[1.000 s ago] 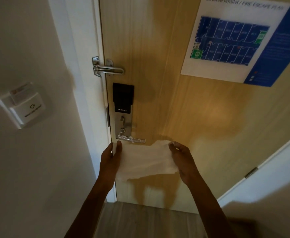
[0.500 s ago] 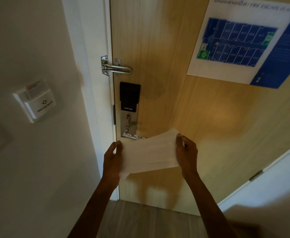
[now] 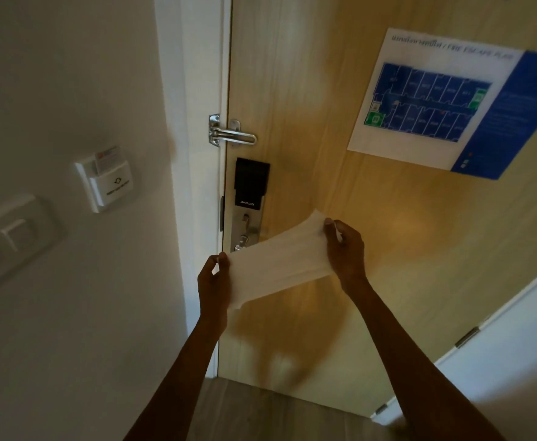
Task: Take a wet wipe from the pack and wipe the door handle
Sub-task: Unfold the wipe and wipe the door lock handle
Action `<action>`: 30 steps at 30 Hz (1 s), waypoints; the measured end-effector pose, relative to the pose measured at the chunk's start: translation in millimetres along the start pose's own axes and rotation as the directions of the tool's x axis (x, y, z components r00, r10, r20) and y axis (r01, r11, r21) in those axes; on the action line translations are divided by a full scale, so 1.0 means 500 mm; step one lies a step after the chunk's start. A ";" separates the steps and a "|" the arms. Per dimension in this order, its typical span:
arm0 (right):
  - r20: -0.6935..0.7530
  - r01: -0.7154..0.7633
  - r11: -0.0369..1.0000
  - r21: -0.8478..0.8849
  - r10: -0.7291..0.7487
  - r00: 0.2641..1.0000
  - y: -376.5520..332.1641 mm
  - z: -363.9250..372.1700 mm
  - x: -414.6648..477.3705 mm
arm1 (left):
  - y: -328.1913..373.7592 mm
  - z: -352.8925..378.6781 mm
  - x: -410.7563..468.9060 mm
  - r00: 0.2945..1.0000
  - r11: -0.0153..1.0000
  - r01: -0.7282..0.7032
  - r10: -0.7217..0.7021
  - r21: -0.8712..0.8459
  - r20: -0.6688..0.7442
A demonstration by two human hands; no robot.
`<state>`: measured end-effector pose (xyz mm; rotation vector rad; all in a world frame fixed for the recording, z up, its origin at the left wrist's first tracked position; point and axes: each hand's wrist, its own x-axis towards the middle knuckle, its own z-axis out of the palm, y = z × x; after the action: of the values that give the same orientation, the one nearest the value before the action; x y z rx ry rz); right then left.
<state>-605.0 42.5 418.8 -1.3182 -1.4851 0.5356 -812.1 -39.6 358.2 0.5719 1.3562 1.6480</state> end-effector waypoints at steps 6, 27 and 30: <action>0.304 0.229 0.967 -0.109 -0.187 0.934 -0.101 -0.041 0.019 | -0.037 -0.044 -0.031 0.992 0.968 -0.123 0.113 0.219 0.058; 0.564 0.204 0.965 -0.165 -0.077 0.822 -0.180 -0.188 -0.097 | 0.115 0.074 -0.163 0.790 0.797 -0.517 0.302 0.314 0.534; 0.615 0.193 0.966 -0.169 -0.050 0.787 -0.162 -0.210 -0.106 | 0.133 0.077 -0.191 0.809 0.758 -0.527 0.310 0.383 0.500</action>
<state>-555.6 -60.3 504.7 -1.2639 -2.2067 0.7721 -757.2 -100.7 449.5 1.5650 1.3965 1.3736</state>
